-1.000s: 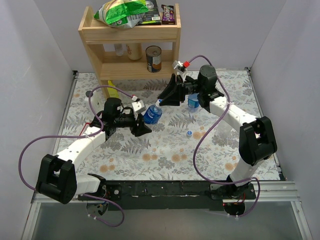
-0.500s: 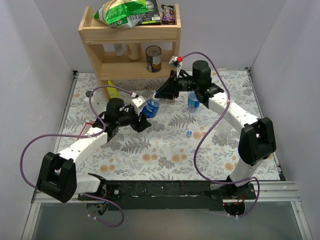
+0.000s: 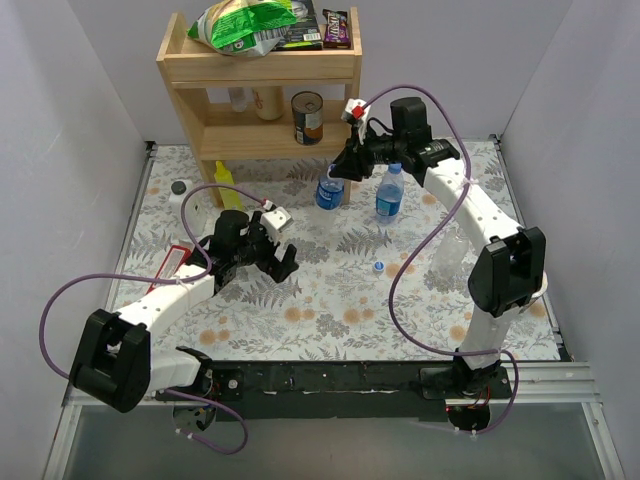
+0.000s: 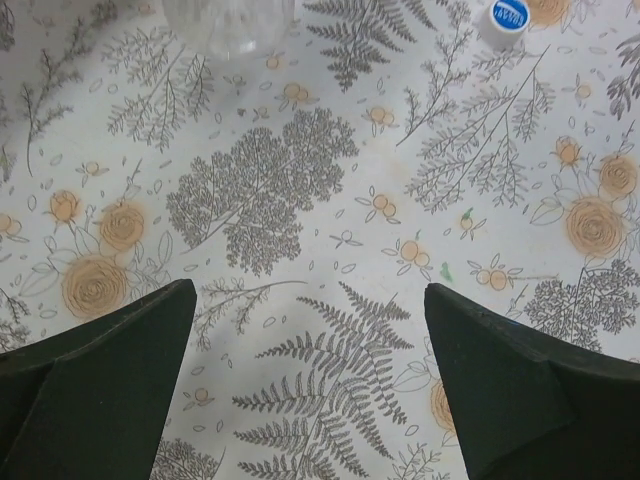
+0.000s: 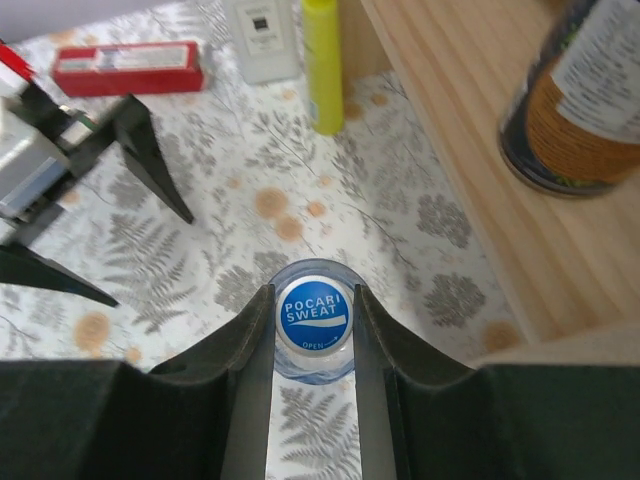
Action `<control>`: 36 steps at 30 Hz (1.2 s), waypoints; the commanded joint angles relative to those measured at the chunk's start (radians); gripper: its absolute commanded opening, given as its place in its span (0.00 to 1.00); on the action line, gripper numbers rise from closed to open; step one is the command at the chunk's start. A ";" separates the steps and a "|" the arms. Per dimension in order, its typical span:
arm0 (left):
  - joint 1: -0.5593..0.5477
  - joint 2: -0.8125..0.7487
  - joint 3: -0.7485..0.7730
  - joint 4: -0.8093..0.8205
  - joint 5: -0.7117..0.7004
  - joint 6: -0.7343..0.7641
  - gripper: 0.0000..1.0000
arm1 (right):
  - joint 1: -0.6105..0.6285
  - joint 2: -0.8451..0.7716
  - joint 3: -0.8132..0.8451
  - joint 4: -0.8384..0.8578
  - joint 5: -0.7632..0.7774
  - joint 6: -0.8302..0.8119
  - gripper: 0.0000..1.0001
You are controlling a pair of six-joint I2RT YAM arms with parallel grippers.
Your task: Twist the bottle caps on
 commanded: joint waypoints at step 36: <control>-0.001 0.002 -0.015 -0.034 0.013 0.042 0.98 | -0.001 0.081 0.055 -0.102 0.175 -0.164 0.58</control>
